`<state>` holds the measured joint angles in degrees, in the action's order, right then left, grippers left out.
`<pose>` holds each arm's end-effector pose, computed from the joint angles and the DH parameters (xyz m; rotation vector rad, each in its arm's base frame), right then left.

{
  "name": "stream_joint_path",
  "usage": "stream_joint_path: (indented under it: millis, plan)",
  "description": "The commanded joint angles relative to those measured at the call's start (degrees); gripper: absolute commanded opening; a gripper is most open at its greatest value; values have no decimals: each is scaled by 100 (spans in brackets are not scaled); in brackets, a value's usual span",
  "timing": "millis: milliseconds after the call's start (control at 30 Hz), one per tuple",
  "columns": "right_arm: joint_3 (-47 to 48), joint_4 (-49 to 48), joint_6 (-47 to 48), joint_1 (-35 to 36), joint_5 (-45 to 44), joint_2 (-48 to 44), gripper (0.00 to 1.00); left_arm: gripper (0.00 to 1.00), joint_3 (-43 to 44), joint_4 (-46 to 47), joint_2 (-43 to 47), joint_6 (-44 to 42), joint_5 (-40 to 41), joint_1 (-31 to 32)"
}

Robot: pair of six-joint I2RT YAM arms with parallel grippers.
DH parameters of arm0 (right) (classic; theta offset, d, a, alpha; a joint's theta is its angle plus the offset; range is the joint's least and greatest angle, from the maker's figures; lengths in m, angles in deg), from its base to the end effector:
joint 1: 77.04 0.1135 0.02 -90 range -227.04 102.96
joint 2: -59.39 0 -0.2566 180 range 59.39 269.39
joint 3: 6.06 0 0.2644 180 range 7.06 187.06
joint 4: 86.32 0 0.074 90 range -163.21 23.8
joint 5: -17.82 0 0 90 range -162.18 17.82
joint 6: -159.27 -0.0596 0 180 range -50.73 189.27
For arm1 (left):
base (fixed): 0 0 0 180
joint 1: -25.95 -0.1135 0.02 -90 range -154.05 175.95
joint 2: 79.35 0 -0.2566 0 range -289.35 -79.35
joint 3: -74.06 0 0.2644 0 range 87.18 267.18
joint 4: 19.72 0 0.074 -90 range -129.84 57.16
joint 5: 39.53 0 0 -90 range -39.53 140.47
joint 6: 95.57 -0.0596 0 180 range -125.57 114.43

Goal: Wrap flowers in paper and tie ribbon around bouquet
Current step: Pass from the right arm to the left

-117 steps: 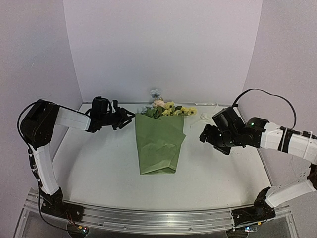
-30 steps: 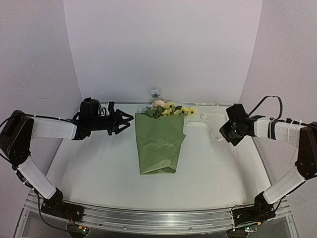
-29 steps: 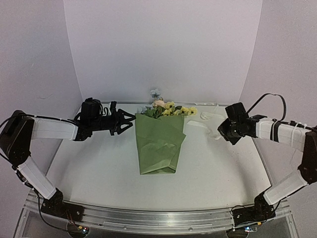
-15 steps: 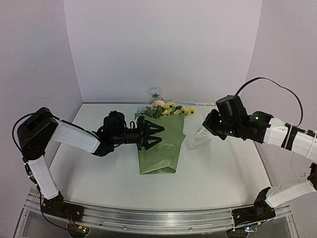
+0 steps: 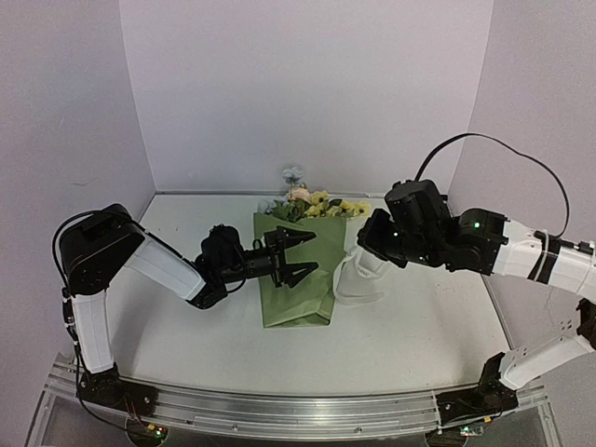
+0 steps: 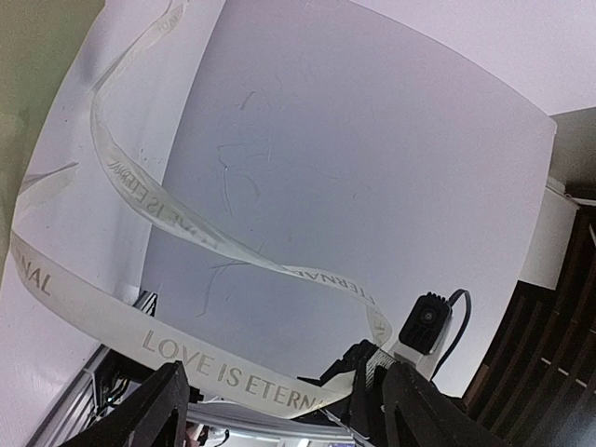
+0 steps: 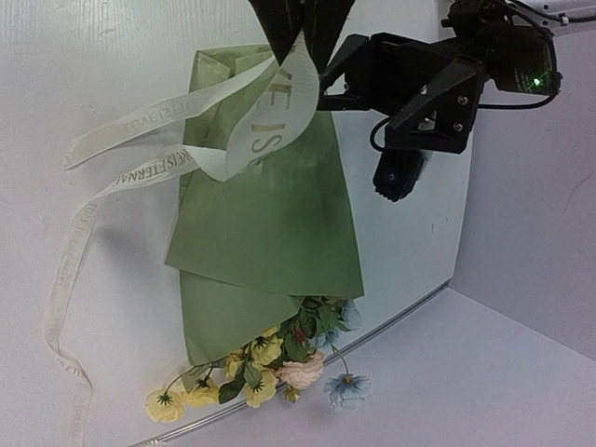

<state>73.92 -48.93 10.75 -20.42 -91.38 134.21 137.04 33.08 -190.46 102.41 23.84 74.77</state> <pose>0.1959 0.2617 0.3154 0.2424 2.2022 0.8271 0.2536 -0.3305 0.1664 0.5569 -2.0527 2.2876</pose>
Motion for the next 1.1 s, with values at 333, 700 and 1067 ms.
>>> stream_joint_path:
  millis: [333, 700, 1067]
  plan:
    - [216, 125, 629, 189, -141, -174, 0, 57, 853, 473, -443, 367, -38, 40]
    - [64, 107, 806, 288, -196, -319, 0, 11, 871, 627, -595, 180, -244, 31]
    - [-305, -159, 958, 315, -369, -667, 0, 5, 444, -160, 164, -1097, -494, -130]
